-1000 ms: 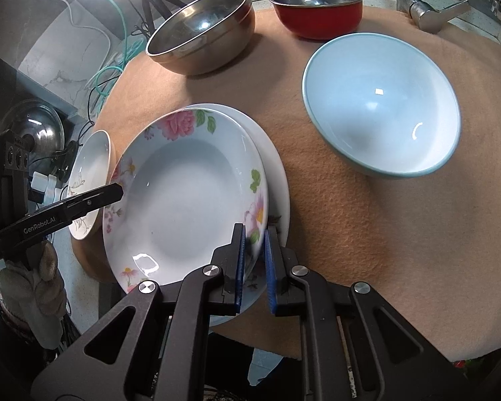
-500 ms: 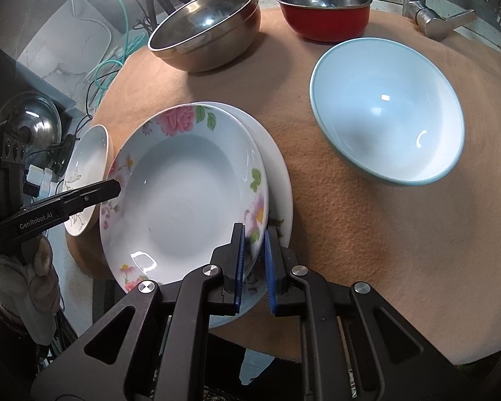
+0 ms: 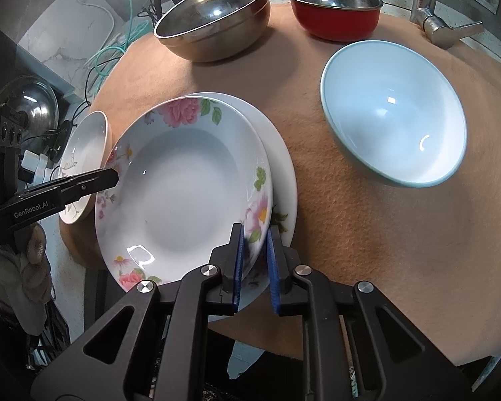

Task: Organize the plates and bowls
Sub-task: 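Open both grippers to release the rose plate on the stack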

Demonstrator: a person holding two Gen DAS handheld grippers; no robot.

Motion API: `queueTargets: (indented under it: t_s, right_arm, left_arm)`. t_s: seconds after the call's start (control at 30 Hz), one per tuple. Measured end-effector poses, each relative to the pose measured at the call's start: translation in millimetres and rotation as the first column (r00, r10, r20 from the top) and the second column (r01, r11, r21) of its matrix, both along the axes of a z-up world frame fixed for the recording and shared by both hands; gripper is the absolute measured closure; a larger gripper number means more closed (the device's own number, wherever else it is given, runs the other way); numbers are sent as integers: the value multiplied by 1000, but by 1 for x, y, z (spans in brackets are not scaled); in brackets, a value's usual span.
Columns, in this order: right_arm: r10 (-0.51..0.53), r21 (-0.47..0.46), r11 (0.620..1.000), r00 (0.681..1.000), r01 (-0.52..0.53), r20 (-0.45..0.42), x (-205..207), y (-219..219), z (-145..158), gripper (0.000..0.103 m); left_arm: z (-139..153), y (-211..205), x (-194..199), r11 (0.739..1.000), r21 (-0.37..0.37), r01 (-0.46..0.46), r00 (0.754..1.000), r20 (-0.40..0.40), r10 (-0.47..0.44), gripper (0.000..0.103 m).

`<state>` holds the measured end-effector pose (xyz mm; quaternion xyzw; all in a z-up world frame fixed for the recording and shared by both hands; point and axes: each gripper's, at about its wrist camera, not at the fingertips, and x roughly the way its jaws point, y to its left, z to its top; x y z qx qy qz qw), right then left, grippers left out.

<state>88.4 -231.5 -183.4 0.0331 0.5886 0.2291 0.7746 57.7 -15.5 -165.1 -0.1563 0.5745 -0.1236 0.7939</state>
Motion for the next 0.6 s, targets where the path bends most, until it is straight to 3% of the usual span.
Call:
queueTargets:
  t_s: [0.27,0.6]
  right_arm:
    - [20,-41,999,1000,-19,16,-2,5,1,87]
    - [32,-81,996,999,-30,28,-4,9,3,86]
  left_arm:
    - [0,-1,-1,1000,12,12,1000,8,-12,87]
    - [2,-11,0,995,87,49,998,32,-51,87]
